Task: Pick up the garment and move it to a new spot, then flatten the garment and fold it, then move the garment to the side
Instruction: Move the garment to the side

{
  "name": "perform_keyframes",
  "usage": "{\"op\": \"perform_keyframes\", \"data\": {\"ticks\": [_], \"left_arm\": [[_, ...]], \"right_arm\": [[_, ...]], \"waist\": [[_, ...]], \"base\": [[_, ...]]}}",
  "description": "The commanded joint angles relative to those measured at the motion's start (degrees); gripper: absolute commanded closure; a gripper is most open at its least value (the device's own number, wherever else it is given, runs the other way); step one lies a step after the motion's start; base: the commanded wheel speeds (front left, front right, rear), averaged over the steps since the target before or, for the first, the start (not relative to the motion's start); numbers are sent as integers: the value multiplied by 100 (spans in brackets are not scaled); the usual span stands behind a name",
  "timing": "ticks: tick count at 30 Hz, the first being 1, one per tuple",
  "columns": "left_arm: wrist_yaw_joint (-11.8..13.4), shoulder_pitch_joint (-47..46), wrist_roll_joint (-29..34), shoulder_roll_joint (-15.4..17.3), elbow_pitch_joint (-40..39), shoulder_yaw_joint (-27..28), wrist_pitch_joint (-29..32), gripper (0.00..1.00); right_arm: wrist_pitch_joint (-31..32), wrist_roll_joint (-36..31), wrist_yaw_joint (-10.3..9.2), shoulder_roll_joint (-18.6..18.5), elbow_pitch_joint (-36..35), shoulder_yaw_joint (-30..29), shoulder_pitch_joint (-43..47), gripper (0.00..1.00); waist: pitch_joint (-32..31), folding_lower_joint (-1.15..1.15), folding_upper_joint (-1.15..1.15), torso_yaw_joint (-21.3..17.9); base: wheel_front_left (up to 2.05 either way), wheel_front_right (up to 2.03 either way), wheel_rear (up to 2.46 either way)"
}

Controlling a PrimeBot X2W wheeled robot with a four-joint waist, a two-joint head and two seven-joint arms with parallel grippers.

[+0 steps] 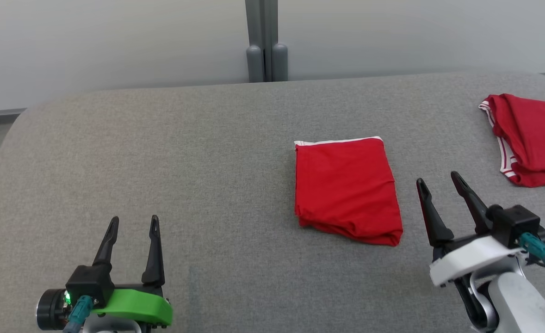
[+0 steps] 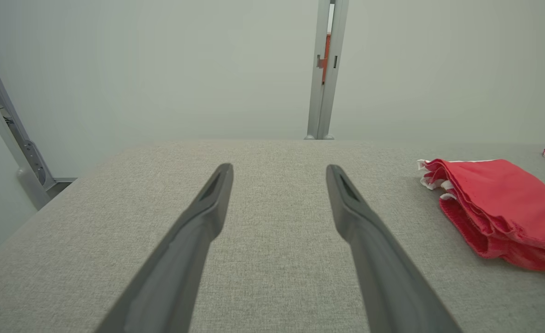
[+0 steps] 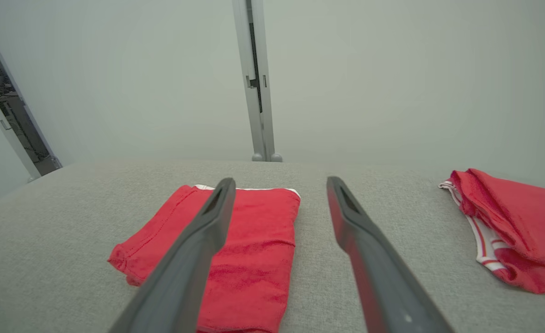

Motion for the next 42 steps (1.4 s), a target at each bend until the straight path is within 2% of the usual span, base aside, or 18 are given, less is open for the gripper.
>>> {"op": "perform_keyframes", "data": {"ticks": [1, 7, 15, 23, 31, 32, 33, 34, 35, 42], "left_arm": [[17, -144, -70, 18, 0, -13, -16, 0], [71, -299, -111, 17, 22, -81, -17, 0], [182, -498, -231, 17, -15, -328, -17, 0], [285, -669, -298, 16, -4, -484, -17, 0], [320, -755, -304, 17, 21, -557, -17, 0], [321, -757, -304, 16, 25, -557, -16, 0], [323, -755, -308, 17, 27, -552, -17, 0], [327, -752, -314, 17, 28, -553, -16, 0], [332, -750, -319, 16, 29, -563, -16, 0], [346, -783, -332, 16, -21, -562, -16, 0]], "right_arm": [[-16, 74, -1, -46, 143, 89, -234, 0], [146, 187, -3, -176, 964, 501, -1255, 0], [400, 294, -3, -357, 2319, 744, -2178, 0], [283, 661, -3, -273, 3456, 964, -2534, 0], [284, 1241, -3, -33, 4179, 1284, -2526, 0], [276, 1320, -1, -17, 4212, 1306, -2523, 3], [260, 1394, -1, -17, 4247, 1359, -2516, 37], [247, 1449, -1, -27, 4267, 1406, -2517, 75], [237, 1510, -1, -47, 4284, 1471, -2520, 100], [107, 1561, -11, -515, 4138, 1949, -2911, 100]], "waist": [[118, 0, 0, 119], [367, 0, 0, 348], [773, 0, 0, 655], [1052, 0, 0, 805], [1114, 0, 0, 812], [1111, 0, 0, 802], [1105, 0, 0, 786], [1101, 0, 0, 775], [1098, 0, 0, 763], [1220, 0, 0, 555]], "base": [[0, 0, 0], [0, 0, 0], [0, 0, 0], [0, 0, 0], [0, 0, 0], [0, 0, 0], [0, 0, 0], [0, 0, 0], [0, 0, 0], [0, 0, 0]]}}
